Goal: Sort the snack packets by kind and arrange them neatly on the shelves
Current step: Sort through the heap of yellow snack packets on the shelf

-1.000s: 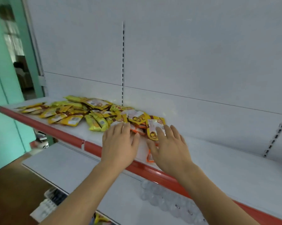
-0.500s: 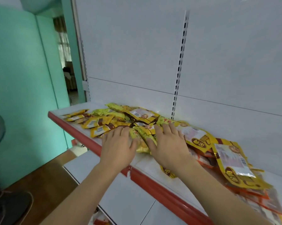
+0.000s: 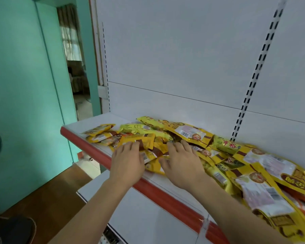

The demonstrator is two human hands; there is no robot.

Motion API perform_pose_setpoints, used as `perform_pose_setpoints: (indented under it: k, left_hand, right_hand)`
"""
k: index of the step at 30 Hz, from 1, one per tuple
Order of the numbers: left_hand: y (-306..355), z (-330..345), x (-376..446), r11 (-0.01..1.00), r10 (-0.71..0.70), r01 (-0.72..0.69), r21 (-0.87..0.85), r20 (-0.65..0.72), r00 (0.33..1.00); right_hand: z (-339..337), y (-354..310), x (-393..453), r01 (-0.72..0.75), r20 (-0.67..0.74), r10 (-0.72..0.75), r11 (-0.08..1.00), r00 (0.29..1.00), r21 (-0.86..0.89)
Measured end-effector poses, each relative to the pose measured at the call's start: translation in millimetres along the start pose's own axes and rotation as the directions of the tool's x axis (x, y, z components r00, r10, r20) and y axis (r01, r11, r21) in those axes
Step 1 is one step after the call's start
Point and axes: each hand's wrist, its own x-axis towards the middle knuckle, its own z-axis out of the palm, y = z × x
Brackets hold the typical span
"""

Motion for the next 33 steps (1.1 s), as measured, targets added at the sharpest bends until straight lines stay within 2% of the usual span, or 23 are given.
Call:
perform_pose_setpoints:
  k: [5,8,12,16,20,21,23,25,26,28,30,33]
  left_hand:
    - [-38,-3,31,0.975,0.219,-0.222,-0.009,0.191,0.957]
    - [-48,-6,36,0.954,0.298,-0.299,-0.022,0.170,0.939]
    - [-51,-7,48,0.935,0.356,-0.354,-0.032,0.117,0.927]
    - [-52,-5,64,0.930,0.366,-0.362,-0.062,0.079,0.927]
    - [-45,-6,74,0.920,0.372,-0.361,-0.151,0.051,0.927]
    - [-41,-9,77,0.910,0.366,-0.350,-0.222,0.034,0.930]
    - [-31,-19,80,0.846,0.305,-0.260,-0.465,0.022,0.952]
    - [-21,-33,82,0.691,0.251,-0.124,-0.712,0.075,0.965]
    - [-19,-35,84,0.627,0.251,-0.076,-0.775,0.109,0.962]
    - [-18,-33,89,0.599,0.245,-0.016,-0.801,0.163,0.956]
    - [-27,-31,94,0.602,0.244,0.016,-0.798,0.203,0.948]
    - [-48,-26,106,0.589,0.198,0.015,-0.808,0.162,0.967]
  right_hand:
    - [12,-33,24,-0.262,-0.054,0.263,0.965,0.963,0.018]
    - [19,-40,34,-0.352,-0.054,0.359,0.929,0.932,0.111]
    - [13,-36,45,-0.369,-0.160,0.420,0.889,0.893,0.271]
    - [-18,-21,46,-0.403,-0.238,0.576,0.759,0.782,0.512]
    - [-51,-7,45,-0.266,-0.322,0.669,0.621,0.670,0.737]
    - [-57,-7,46,-0.229,-0.331,0.660,0.613,0.674,0.756]
    - [-60,-11,51,-0.179,-0.314,0.607,0.613,0.730,0.770]
    - [-56,-20,58,-0.157,-0.262,0.547,0.603,0.795,0.782]
    - [-51,-26,62,-0.139,-0.243,0.523,0.588,0.817,0.797]
    - [-41,-38,67,-0.102,-0.240,0.492,0.570,0.837,0.815]
    - [-35,-46,72,-0.100,-0.259,0.484,0.598,0.836,0.795]
    - [-25,-50,76,-0.207,-0.225,0.496,0.672,0.838,0.711]
